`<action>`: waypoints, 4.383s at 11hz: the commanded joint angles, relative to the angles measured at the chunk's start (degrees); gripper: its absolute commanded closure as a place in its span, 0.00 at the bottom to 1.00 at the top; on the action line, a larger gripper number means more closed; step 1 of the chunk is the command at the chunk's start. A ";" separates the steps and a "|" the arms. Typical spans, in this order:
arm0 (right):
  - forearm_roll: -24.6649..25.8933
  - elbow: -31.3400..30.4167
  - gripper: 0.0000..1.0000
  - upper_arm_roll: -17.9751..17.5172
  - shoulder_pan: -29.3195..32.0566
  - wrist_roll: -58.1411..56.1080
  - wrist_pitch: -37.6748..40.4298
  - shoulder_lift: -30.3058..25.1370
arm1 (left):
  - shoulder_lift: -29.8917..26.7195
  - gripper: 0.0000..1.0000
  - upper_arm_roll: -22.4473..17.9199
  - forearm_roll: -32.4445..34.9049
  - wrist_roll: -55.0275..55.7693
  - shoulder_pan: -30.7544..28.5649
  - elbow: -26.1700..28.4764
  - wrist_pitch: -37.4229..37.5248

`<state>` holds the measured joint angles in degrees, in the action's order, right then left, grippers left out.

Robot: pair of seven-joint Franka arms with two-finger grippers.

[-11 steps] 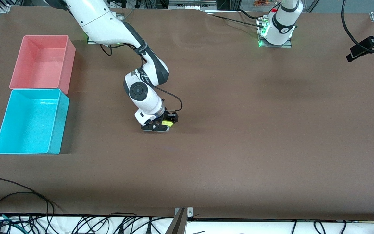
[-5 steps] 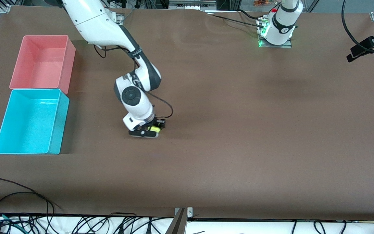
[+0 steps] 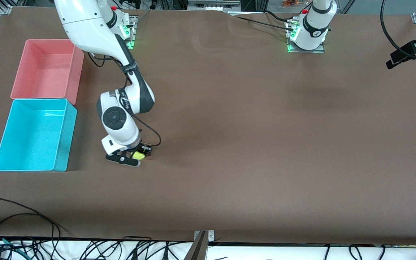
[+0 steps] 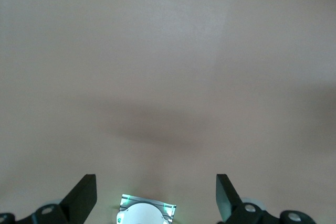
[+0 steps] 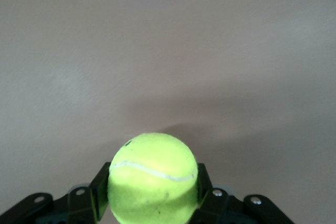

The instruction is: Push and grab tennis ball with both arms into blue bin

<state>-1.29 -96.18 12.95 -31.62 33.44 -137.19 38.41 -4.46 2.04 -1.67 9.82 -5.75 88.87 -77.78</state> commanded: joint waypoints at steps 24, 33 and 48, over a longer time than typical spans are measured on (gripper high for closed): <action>-5.91 -15.10 0.03 12.19 26.96 -65.25 0.52 -7.47 | 1.03 0.00 0.06 -0.70 -0.41 0.22 -2.38 0.79; -6.96 -1.30 0.00 12.28 26.61 -65.08 15.55 -11.68 | 0.94 0.00 -0.20 -0.61 -0.41 -0.04 -2.47 0.79; -4.27 13.57 0.00 3.07 25.37 -40.60 35.07 -21.34 | 1.03 0.00 0.24 -0.70 -0.33 0.39 -2.56 0.79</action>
<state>-9.87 -80.37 20.72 -6.86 -14.44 -103.38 21.56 -4.16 2.38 -1.67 9.81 -5.53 88.09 -77.78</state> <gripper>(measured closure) 0.000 0.000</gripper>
